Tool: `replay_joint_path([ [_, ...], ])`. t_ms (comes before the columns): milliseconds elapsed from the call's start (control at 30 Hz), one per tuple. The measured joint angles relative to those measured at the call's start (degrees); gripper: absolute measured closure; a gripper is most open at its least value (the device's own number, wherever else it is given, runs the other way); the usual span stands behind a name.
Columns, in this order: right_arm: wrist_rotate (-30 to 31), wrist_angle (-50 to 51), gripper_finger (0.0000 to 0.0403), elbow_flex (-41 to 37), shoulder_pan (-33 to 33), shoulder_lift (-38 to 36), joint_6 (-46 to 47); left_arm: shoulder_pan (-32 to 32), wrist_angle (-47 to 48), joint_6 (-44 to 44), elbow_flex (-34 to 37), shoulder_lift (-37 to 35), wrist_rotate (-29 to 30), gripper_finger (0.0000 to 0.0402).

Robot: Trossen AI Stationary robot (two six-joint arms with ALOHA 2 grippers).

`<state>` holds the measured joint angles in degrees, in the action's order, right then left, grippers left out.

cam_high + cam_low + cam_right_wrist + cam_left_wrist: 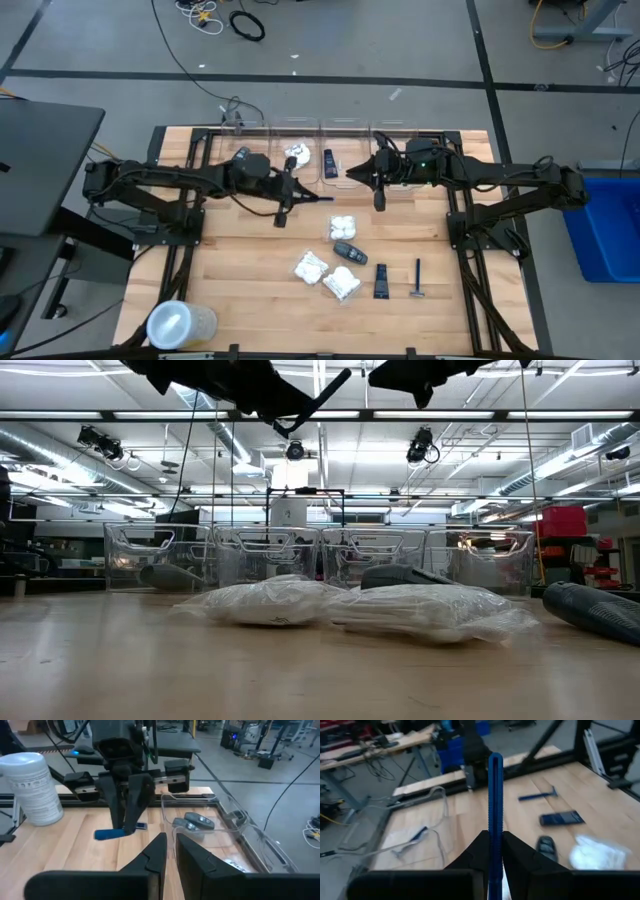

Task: Pick & Place Travel size toiletries
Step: Put the left blue razor into the right transparent bin

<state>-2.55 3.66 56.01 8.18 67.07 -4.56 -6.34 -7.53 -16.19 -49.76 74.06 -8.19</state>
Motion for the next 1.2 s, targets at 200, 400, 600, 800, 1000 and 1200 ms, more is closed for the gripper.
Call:
replay_joint_path([
  [200, 0.2, -0.4, 0.0357, 0.0, 0.0, 0.0, -0.2, -2.4, -3.1, 1.9, 0.0, 0.0, 0.0, 0.0362],
  [400, 3.6, -4.6, 0.0351, 0.0, 0.1, 0.0, -3.4, -4.8, -7.0, 3.4, 0.0, 0.0, 0.0, 0.0359],
  [600, 3.6, -8.1, 0.0308, 0.0, 0.1, 0.0, -4.4, -7.1, -9.7, 4.1, 0.0, 0.0, -0.6, 0.0361],
  [800, 3.5, -8.7, 0.0243, 0.0, 0.1, 0.0, -3.5, -8.5, -10.5, 5.1, 0.0, 0.0, -1.0, 0.0361],
  [1000, 3.5, -9.2, 0.0180, 0.0, 0.1, 0.8, 2.5, -8.8, -10.5, 5.8, 0.0, 0.0, -2.4, 0.0359],
  [1200, 3.4, -13.5, 0.0138, 0.0, 0.1, 4.2, 4.3, -8.8, -10.4, 5.9, 0.0, 0.0, -2.6, 0.0363],
])
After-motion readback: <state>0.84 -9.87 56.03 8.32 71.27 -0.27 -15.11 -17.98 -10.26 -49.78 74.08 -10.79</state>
